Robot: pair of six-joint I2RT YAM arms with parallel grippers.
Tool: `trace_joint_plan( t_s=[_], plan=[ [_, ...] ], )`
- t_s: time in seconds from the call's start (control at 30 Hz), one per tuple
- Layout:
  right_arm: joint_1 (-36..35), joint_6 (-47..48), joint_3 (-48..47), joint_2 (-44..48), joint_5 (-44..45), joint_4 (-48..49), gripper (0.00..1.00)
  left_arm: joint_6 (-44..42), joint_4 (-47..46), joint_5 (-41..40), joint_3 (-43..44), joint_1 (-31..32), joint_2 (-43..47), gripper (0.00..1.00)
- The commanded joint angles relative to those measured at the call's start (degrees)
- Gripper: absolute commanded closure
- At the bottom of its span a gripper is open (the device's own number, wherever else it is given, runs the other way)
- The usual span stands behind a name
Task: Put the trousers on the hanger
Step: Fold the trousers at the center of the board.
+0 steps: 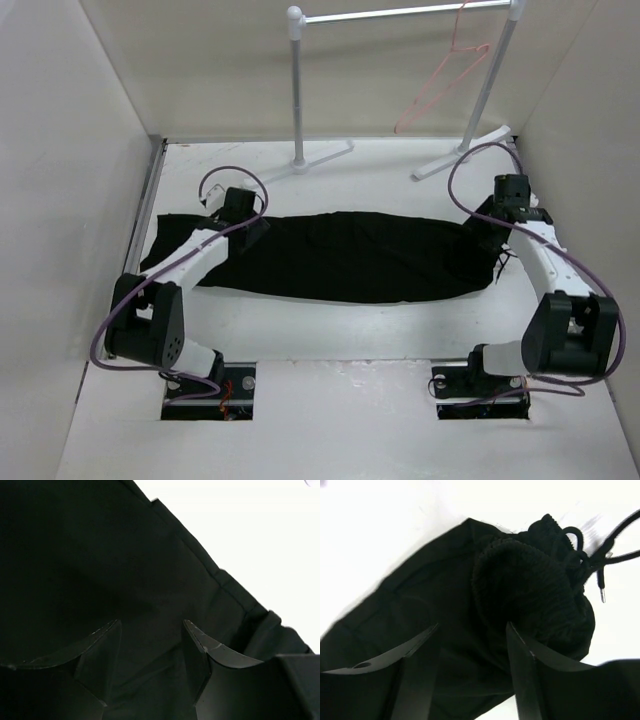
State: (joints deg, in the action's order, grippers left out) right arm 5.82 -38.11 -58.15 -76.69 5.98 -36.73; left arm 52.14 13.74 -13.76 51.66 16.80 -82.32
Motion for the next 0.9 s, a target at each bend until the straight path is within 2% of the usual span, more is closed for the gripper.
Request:
trace_joint_plan(
  t_s=[0.0,0.07,0.17,0.23,0.4,0.47,0.6,0.77,0.87],
  plan=[
    [-1.38,3.74,-2.67,-2.59,2.36,-0.80,0.46,0.15,-5.38,2.06,-2.52,-2.94,0.06,0.52],
    [-1.47,3.83,-2.32,-4.16,3.86,-0.18,0.54,0.50,-6.52,3.82,-4.89,-5.84,-0.99,0.52],
    [-0.07,3.74,-2.06,-5.40,5.44,-0.19,0.80,2.96,-7.58,4.36,-9.11,-9.71,-1.61,0.52],
    [2.82,2.95,-1.18,-4.70,7.02,0.95,0.90,4.19,-8.28,4.00,-11.22,-11.82,-1.26,0.52],
    [11.52,1.99,0.84,-6.63,3.45,8.06,0.94,4.90,-8.29,3.30,-12.46,-14.73,-2.14,0.52],
    [13.46,0.33,0.76,-8.73,-0.95,10.70,0.94,5.25,-8.03,3.21,-12.46,-15.43,-2.58,0.52],
    [15.84,-3.28,1.72,-14.61,-3.42,17.21,0.94,6.13,-7.15,3.21,-12.28,-17.10,-3.11,0.53],
    [16.11,-4.52,-0.11,-17.80,-3.52,17.31,0.95,6.40,-6.27,3.30,-12.28,-17.28,-0.83,0.52],
    [16.54,-4.61,-1.44,-16.22,-0.90,13.54,0.88,6.48,-4.60,3.74,-11.32,-16.58,1.11,0.51]
  ],
)
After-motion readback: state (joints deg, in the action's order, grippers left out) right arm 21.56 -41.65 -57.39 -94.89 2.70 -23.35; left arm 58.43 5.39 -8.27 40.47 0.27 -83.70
